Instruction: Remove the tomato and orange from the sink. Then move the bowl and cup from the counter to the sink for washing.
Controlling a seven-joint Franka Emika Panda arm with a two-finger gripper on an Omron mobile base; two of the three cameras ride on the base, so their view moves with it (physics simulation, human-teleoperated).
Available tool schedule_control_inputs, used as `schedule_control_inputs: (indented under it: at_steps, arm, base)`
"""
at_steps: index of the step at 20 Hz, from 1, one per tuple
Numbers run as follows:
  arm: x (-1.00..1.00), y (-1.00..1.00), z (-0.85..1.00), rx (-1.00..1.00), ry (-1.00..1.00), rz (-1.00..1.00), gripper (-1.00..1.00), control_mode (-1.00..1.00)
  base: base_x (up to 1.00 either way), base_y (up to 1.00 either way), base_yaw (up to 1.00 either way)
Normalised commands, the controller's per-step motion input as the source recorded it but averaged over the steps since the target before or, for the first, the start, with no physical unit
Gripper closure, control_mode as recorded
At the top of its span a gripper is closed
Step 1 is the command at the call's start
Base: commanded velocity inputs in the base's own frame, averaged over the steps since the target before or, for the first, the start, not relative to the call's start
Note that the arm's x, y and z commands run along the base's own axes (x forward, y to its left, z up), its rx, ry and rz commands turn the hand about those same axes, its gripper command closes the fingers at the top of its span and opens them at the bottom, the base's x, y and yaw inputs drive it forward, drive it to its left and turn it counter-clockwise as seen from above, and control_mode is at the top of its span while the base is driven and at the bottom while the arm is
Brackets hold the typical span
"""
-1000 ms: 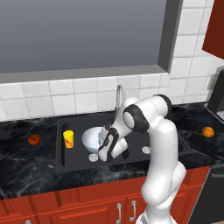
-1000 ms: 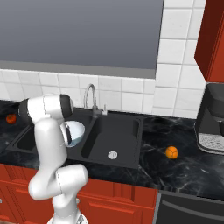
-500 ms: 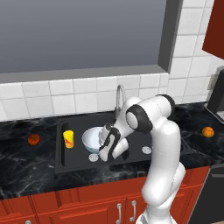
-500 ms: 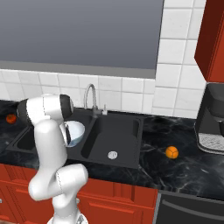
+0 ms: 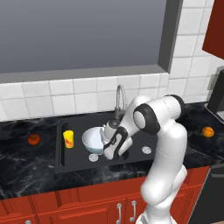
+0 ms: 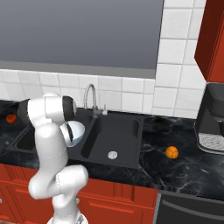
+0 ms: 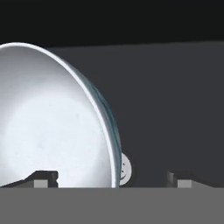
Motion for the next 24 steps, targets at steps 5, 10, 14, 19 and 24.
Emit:
schedule_control_inputs:
  at_steps: [5,10,14,19,24]
  arm:
    - [-0.12,0.00,0.23,0.00,-0.03,0.00,-1.00,-1.00]
    - [-0.15,0.00,0.24,0.00,0.00,0.00,-1.00,-1.00]
    - [-0.17,0.00,0.24,0.00,0.00,0.00,-1.00,-1.00]
    - [-0.11,-0.02,0.30,0.00,0.00,0.00,-1.00,-1.00]
    - [-0.09,-0.07,0.34,0.00,0.00,0.00,-1.00,-1.00]
  base:
    - [0.00,0.00,0.00]
    - [0.00,0.00,0.00]
    - [0.00,0.00,0.00]
    - [0.00,0.00,0.00]
    - [0.00,0.00,0.00]
